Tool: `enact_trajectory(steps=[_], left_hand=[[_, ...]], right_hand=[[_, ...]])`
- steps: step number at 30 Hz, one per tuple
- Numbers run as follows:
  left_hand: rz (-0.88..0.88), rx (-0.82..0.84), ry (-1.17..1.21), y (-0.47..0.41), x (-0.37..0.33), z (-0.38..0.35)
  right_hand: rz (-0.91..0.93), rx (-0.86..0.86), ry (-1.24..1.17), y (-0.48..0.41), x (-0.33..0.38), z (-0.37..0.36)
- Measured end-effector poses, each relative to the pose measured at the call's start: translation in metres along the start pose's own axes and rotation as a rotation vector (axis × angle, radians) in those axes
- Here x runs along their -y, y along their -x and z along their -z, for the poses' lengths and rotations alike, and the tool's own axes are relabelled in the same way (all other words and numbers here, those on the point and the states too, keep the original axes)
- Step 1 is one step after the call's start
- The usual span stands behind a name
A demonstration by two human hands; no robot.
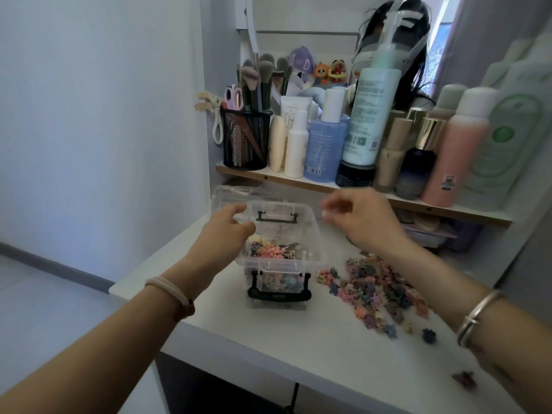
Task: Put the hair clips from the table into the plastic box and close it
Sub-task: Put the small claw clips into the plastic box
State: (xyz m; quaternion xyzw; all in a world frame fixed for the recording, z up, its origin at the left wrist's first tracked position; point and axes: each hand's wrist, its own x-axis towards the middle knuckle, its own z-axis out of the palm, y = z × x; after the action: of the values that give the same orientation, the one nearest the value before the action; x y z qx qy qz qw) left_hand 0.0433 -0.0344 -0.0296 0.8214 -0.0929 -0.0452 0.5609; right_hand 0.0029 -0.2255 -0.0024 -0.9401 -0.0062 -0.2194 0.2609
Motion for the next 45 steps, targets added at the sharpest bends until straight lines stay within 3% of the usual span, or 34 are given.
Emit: enact_trajectory(steps=[2,4,8,12,15,22,25,27,29,34,38,39,43,45], left_hand=[[-0.006,0.003,-0.003,0.001,0.0,0.0],[-0.013,0.01,-0.006,0.001,-0.001,0.0],[-0.02,0.013,-0.001,0.002,-0.002,0.0],[-0.013,0.013,0.007,0.002,-0.003,0.0],[-0.022,0.01,0.004,0.002,-0.003,0.0],[-0.027,0.006,-0.001,0.002,-0.002,0.001],[-0.032,0.006,-0.012,0.001,-0.001,0.001],[-0.032,0.009,-0.021,0.001,-0.001,0.001],[-0.036,0.013,-0.025,0.002,-0.003,0.001],[-0.046,0.0,-0.017,0.0,-0.001,0.0],[-0.035,0.009,-0.017,0.0,0.0,0.0],[-0.035,0.011,-0.015,0.001,-0.001,0.0],[-0.03,0.017,-0.013,0.001,-0.001,0.0],[-0.03,0.019,-0.01,0.001,0.0,0.0]], right_hand=[[0.053,0.032,-0.228,-0.004,0.018,0.007],[0.084,0.115,-0.177,-0.005,0.026,0.007],[-0.025,0.039,-0.086,-0.003,0.013,0.005],[-0.046,0.544,0.211,0.012,-0.011,-0.008],[0.011,0.678,0.32,0.019,-0.014,-0.013],[0.064,0.523,0.429,0.02,-0.018,-0.021],[0.019,0.19,0.297,0.01,-0.015,-0.009],[0.002,0.025,0.014,0.0,-0.005,0.003],[0.006,0.096,-0.236,-0.006,0.004,0.01],[-0.026,0.079,-0.037,0.0,-0.002,0.01],[-0.01,0.578,0.201,0.023,-0.013,-0.011],[0.026,0.63,0.244,0.027,-0.014,-0.019],[0.088,0.5,0.332,0.026,-0.011,-0.023],[0.062,0.274,0.261,0.019,-0.008,-0.014]])
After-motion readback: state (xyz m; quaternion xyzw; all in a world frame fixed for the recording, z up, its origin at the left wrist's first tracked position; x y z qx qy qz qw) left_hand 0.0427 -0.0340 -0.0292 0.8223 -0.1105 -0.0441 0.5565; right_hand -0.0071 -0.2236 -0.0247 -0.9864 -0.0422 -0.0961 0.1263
